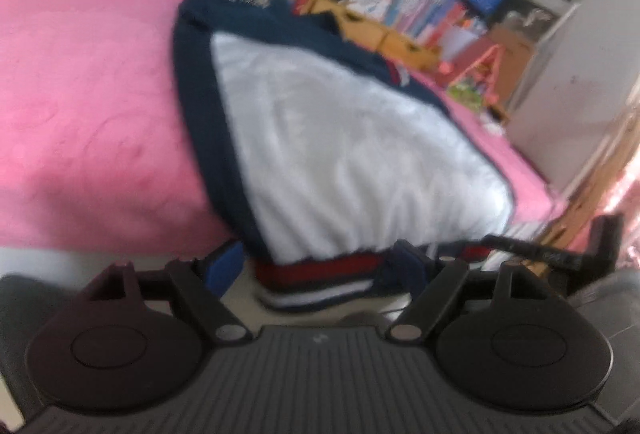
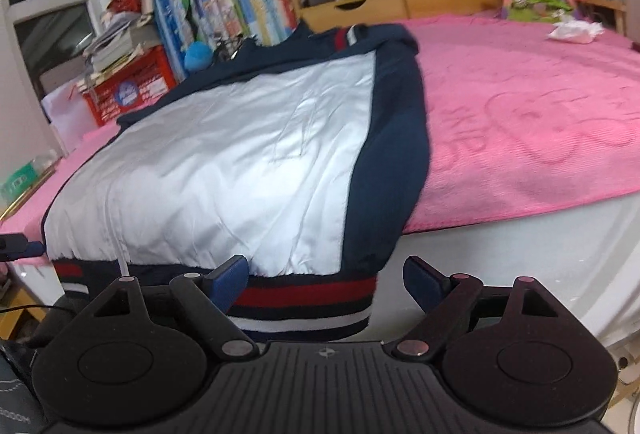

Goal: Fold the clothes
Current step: 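Grasp the red-white striped hem with both grippers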

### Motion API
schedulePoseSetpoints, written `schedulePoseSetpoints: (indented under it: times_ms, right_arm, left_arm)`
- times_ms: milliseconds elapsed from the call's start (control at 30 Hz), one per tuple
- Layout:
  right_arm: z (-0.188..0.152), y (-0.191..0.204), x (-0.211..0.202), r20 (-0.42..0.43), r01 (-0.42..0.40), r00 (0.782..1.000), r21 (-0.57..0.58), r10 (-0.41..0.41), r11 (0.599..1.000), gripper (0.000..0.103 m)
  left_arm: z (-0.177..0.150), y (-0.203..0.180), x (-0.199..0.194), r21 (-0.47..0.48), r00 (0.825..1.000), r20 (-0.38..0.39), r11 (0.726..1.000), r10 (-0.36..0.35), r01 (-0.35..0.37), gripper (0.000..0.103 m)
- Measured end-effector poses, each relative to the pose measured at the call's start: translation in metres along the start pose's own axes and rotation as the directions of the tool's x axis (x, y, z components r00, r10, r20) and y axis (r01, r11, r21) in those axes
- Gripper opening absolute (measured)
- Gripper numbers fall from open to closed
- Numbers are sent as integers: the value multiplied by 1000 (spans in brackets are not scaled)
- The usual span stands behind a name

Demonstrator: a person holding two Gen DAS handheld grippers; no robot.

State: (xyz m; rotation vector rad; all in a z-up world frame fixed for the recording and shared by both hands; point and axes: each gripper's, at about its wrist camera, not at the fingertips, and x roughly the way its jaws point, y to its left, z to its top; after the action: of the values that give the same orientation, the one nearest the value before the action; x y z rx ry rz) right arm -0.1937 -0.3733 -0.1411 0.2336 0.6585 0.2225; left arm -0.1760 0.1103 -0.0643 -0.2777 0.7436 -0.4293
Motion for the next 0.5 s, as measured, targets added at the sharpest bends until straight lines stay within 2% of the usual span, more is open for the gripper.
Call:
schedulePoseSetpoints:
  times_ms: [233,300,333,367,400,433,467,500]
  right_arm:
    - [4,-3,19,-23,-55,998,16,55,998,85]
    - [4,-7,26,-33,-76,996,36,77,996,85]
    - [4,-11,29,-39,-89,995,53,92,995,85]
    - [4,-14,31,-44,-104,993,76,107,992,85]
    - [5,-16,31,-48,-119,991,99,124,988,83]
    - [5,-17,31,-52,-133,989,123,140,983,71]
    - [6,-16,29,-55,-145,987,128,153,981,54]
    - [7,-13,24,-59,-154,985,123,162,980,46]
  left_arm:
    - [-5,21,45,-76,997,-63,996,50,-55,82]
    - [-7,25,53,-106,997,-64,994,32,-39,76]
    - [-9,25,56,-118,998,-61,993,13,-20,70]
    - [-10,24,55,-121,998,-54,993,-8,1,53]
    - [-11,21,53,-113,999,-46,993,-25,19,42]
    - [-11,17,49,-92,999,-40,995,-28,24,34]
    - [-11,12,42,-65,999,-36,998,-28,26,21]
    - [-10,7,36,-39,999,-33,999,-30,29,14]
